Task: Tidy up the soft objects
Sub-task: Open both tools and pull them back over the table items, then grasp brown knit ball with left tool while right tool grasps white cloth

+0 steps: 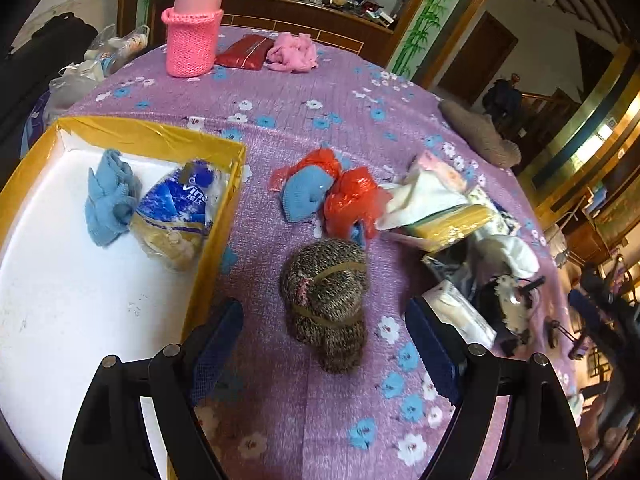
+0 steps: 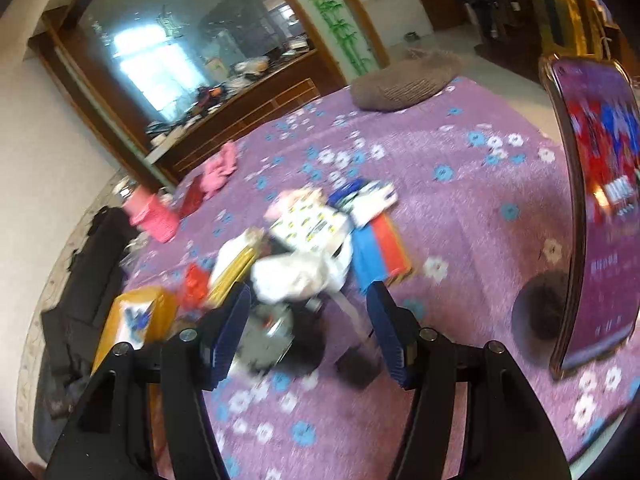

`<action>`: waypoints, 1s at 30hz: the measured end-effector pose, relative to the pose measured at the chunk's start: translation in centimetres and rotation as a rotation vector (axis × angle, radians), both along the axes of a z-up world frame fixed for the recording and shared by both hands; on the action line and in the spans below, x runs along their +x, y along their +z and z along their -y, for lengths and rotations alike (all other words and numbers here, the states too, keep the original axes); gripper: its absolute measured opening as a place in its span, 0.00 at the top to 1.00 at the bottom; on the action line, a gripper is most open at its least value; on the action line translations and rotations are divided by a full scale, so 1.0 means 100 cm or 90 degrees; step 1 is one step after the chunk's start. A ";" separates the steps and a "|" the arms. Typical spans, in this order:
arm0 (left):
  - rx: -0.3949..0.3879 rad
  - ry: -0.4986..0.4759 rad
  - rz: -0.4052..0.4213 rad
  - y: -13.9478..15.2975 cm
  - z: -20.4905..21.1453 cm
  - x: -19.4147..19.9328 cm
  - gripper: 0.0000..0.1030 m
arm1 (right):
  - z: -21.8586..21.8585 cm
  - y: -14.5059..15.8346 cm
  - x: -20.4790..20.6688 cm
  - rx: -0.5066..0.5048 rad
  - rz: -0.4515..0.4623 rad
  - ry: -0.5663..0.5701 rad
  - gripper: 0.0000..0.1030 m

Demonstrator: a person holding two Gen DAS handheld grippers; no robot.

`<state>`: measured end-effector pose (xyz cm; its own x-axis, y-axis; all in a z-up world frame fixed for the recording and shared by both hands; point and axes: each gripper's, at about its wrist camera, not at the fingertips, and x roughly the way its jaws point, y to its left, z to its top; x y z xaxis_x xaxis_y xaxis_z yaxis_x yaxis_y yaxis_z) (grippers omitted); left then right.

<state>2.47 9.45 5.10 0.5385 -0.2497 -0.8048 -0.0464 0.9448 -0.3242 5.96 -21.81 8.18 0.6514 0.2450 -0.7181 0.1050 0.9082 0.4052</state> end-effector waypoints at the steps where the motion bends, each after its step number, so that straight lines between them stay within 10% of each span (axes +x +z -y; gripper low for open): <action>1: 0.002 0.001 0.000 -0.002 0.002 0.003 0.19 | 0.003 -0.002 0.007 -0.001 -0.006 -0.012 0.43; 20: 0.077 -0.075 0.040 -0.032 0.020 0.013 0.18 | -0.030 -0.053 0.078 0.016 -0.183 0.085 0.43; 24: 0.124 -0.078 0.044 -0.037 0.028 0.015 0.34 | -0.031 -0.057 0.079 0.009 -0.189 0.081 0.44; 26: 0.131 -0.068 0.047 -0.036 0.028 0.015 0.52 | -0.030 -0.059 0.080 0.018 -0.187 0.083 0.58; 30: 0.118 -0.071 0.054 -0.033 0.020 0.014 0.55 | -0.029 -0.056 0.077 0.017 -0.173 0.079 0.79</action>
<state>3.90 7.41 1.83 0.5842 -0.1630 -0.7951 0.0812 0.9864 -0.1425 13.62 -18.89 2.61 0.3996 0.3324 -0.8543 0.1013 0.9102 0.4015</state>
